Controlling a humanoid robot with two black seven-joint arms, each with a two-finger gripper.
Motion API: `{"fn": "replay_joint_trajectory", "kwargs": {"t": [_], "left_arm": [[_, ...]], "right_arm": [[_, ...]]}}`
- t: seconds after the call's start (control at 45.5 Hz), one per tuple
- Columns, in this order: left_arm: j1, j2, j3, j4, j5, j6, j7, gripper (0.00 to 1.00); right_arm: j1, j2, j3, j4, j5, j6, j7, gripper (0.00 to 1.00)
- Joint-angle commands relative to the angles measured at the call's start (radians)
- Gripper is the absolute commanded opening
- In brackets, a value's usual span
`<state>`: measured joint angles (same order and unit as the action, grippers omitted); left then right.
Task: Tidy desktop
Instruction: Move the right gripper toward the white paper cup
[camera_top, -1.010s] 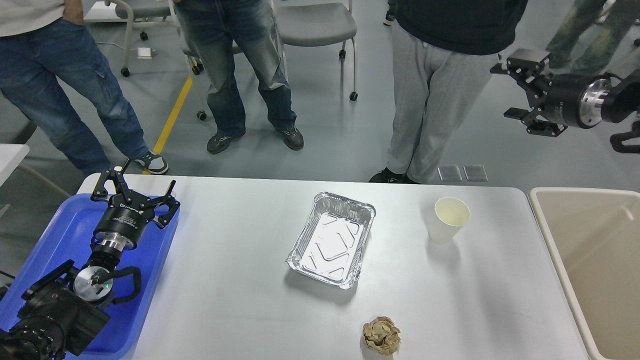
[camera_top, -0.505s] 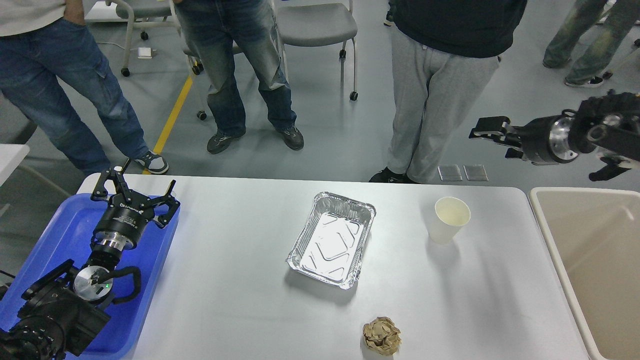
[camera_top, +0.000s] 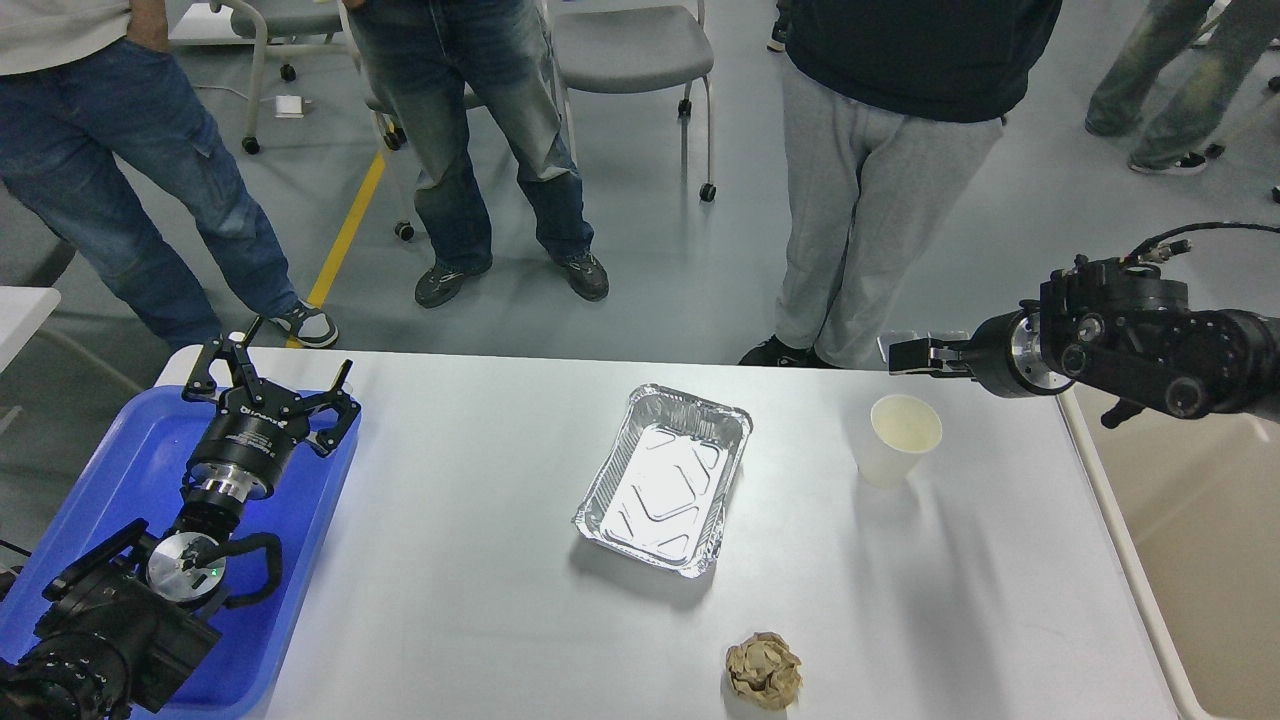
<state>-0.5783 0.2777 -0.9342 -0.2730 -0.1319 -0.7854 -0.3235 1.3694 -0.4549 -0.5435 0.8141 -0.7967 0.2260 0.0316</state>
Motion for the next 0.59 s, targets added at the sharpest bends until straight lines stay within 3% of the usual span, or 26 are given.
{"fn": "replay_joint_trajectory", "kwargs": {"t": [0.0, 0.571], "left_arm": [[0.0, 0.0, 0.0, 0.0, 0.0, 0.0, 0.001, 1.0], [0.0, 0.0, 0.0, 0.0, 0.0, 0.0, 0.0, 1.0]], "right_arm": [[-0.075, 0.038, -0.018, -0.064, -0.101, -0.056, 0.002, 1.0], [-0.147, 0.074, -0.006, -0.121, -0.116, -0.137, 0.004, 0.99]]}}
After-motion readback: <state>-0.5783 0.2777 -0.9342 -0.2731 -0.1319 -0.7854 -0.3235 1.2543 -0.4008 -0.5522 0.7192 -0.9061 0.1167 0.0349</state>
